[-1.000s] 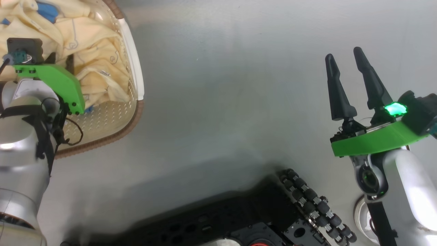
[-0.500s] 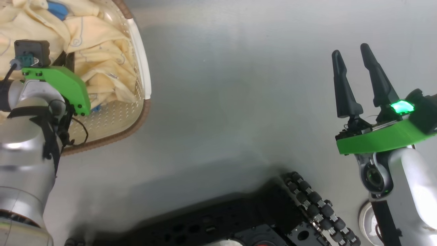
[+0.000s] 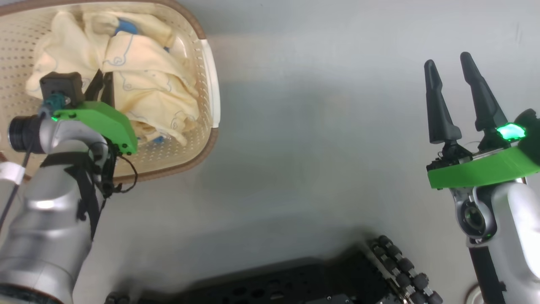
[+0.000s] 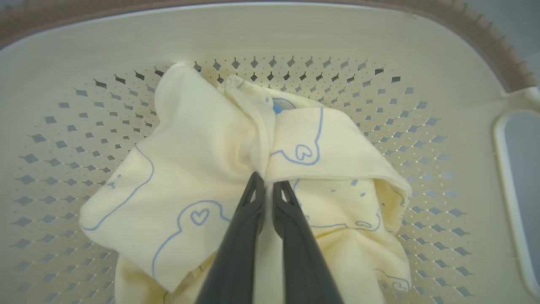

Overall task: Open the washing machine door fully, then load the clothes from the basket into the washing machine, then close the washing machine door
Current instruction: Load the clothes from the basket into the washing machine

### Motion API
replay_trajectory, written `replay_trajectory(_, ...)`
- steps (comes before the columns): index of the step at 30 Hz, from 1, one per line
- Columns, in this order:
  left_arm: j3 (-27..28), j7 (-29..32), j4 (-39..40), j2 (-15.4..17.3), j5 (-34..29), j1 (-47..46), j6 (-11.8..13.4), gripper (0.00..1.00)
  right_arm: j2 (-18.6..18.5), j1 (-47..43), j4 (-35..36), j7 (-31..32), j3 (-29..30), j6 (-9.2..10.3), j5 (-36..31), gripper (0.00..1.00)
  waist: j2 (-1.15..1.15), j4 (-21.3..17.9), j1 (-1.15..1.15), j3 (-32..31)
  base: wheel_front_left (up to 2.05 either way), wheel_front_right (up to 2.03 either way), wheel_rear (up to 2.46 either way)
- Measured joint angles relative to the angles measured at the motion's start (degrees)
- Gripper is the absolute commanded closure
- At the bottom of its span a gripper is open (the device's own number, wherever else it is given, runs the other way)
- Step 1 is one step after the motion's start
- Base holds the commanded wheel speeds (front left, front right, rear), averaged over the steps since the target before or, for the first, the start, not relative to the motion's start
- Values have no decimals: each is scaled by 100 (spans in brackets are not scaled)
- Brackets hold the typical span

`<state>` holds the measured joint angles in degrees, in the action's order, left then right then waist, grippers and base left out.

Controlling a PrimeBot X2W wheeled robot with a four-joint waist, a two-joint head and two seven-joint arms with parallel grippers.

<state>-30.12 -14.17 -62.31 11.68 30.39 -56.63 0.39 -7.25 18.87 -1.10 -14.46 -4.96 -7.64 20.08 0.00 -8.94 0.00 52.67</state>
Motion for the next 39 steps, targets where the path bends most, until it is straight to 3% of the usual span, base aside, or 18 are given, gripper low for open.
replay_trajectory(6,397,-1,1220,-22,-396,847,270,100,-87,-197,-36,0,53,0,-48,0,0,204,0,-415,0,0,0)
replay_trajectory(14,1026,-1,2204,-185,-786,1853,319,100,-151,-443,-112,0,109,0,-54,0,0,426,0,-1039,0,0,0)
replay_trajectory(29,2117,-1,3593,-746,-1548,3646,108,100,-178,-1100,-320,0,121,0,-149,0,0,832,0,-2527,0,0,0)
replay_trajectory(39,2581,-1,4147,-909,-1684,4835,-44,100,-177,-1661,-425,0,98,0,-202,0,0,918,-1,-3565,0,0,0)
